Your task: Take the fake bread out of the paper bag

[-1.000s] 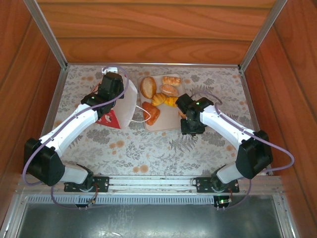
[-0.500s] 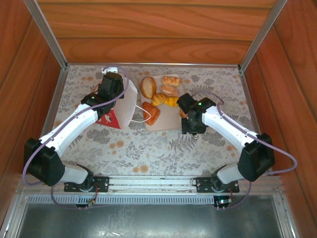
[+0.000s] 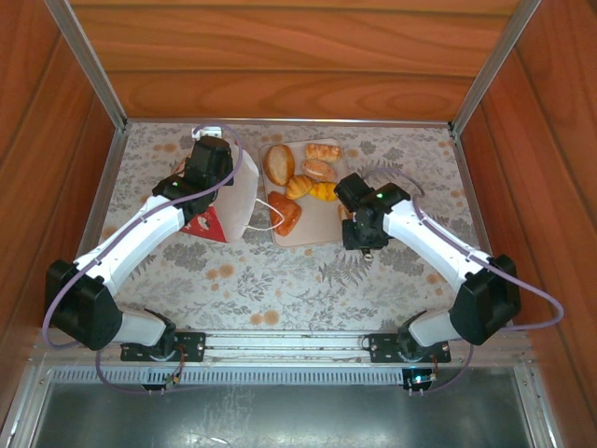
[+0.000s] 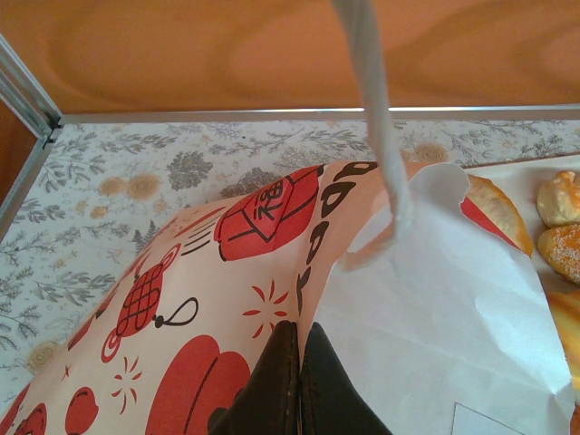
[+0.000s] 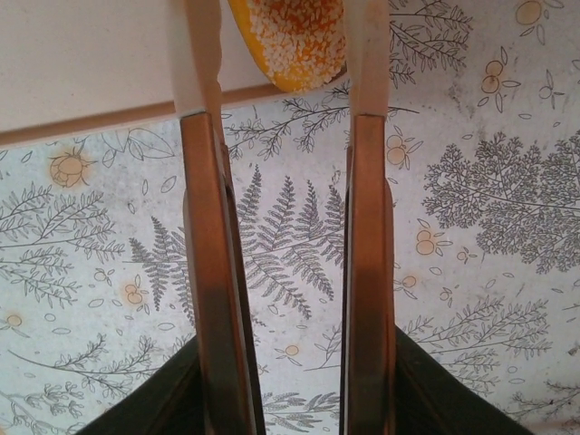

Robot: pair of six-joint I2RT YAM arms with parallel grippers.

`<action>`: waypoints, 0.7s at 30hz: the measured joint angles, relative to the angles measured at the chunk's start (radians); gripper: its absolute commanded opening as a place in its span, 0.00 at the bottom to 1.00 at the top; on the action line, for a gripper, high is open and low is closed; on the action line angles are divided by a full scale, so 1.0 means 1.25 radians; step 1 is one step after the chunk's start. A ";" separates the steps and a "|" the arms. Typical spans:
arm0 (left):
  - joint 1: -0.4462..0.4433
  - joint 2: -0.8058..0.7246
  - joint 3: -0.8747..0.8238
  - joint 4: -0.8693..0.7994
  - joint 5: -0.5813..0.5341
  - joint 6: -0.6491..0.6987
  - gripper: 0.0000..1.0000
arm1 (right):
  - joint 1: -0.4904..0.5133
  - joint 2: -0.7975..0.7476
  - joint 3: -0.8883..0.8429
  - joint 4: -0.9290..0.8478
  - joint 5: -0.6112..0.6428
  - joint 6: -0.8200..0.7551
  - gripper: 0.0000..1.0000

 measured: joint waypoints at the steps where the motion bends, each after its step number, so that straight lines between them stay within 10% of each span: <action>1: 0.000 0.000 0.000 0.000 0.000 0.000 0.00 | 0.000 0.007 0.000 0.002 -0.002 0.000 0.43; 21: 0.000 0.000 0.000 0.000 0.001 0.000 0.00 | 0.000 0.032 0.023 0.021 -0.041 0.003 0.52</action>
